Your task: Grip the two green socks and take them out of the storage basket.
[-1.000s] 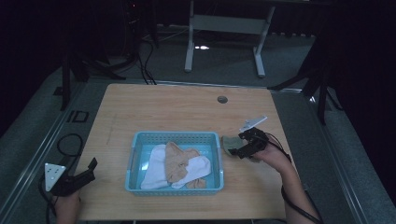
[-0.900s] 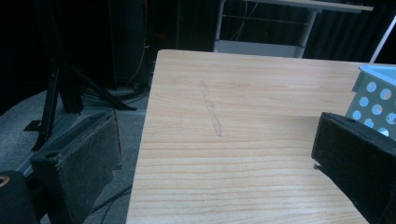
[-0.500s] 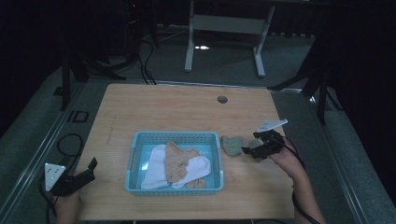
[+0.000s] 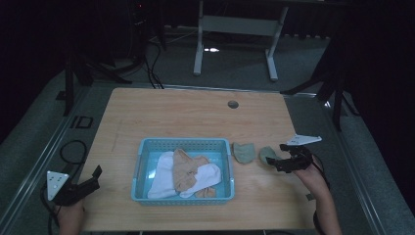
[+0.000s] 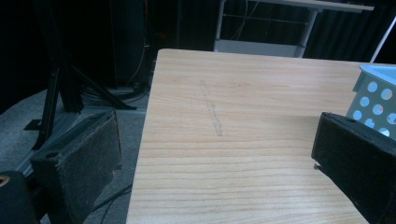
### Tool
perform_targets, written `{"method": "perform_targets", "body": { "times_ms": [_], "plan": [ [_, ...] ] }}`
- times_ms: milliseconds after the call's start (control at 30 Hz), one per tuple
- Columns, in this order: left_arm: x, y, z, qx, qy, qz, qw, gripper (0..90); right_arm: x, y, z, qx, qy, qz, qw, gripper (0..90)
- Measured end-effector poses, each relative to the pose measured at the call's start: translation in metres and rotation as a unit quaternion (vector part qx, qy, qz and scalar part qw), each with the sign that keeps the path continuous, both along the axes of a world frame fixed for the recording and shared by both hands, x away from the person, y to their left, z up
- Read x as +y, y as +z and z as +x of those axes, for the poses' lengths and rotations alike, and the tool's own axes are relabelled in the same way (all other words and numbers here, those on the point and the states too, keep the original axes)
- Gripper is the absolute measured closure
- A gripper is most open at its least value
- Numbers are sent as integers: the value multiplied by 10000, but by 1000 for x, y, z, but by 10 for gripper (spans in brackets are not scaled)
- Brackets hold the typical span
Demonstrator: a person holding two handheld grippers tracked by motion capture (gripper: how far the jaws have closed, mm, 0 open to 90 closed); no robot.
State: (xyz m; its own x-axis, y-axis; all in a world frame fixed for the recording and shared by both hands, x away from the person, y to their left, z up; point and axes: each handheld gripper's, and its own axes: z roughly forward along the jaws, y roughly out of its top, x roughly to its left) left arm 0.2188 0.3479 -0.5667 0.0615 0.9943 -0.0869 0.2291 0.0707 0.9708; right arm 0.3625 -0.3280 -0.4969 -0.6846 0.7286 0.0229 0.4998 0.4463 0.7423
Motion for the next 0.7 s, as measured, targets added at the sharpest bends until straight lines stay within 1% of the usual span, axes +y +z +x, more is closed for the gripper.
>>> {"method": "perform_targets", "body": {
  "times_ms": [100, 167, 233, 333, 400, 433, 467, 533, 567, 633, 667, 700],
  "plan": [
    [0, 0, 0, 2, 3, -1, 10000, 15, -6, -8, -3, -1, -95, -98, 9999, 141],
    [0, 0, 0, 2, 4, 1, 10000, 15, -10, -12, -5, -4, -160, -75, 9998, 140],
    [0, 0, 0, -2, 4, 3, 10000, 15, -15, -15, -8, -80, -259, -62, 9996, 140],
    [0, 0, 0, 0, 3, 2, 10000, 15, -21, -22, -12, -112, -370, 3, 9993, 141],
    [0, 0, 0, 4, 6, 1, 10000, 15, -24, -27, -14, -192, -405, -80, 9990, 139],
    [0, 0, 0, 3, 6, 3, 10000, 15, -25, -30, -15, -198, -417, -141, 9988, 139],
    [0, 0, 0, 5, 3, 0, 10000, 15, -26, -31, -15, -156, -428, -167, 9988, 138],
    [0, 0, 0, 7, 2, -2, 10000, 15, -29, -33, -16, -184, -472, -133, 9986, 138],
    [1, 0, 0, 9, -3, -4, 10000, 15, -30, -33, -17, -189, -525, -88, 9984, 138],
    [1, 0, 0, 9, -1, -17, 10000, 15, -33, -33, -18, -305, -679, -40, 9972, 134],
    [1, 0, 0, 9, -2, -12, 10000, 15, -35, -34, -19, -386, -827, -13, 9958, 134],
    [1, 0, 0, 8, -1, -10, 10000, 15, -36, -34, -20, -450, -919, -11, 9948, 134]
  ]
}}
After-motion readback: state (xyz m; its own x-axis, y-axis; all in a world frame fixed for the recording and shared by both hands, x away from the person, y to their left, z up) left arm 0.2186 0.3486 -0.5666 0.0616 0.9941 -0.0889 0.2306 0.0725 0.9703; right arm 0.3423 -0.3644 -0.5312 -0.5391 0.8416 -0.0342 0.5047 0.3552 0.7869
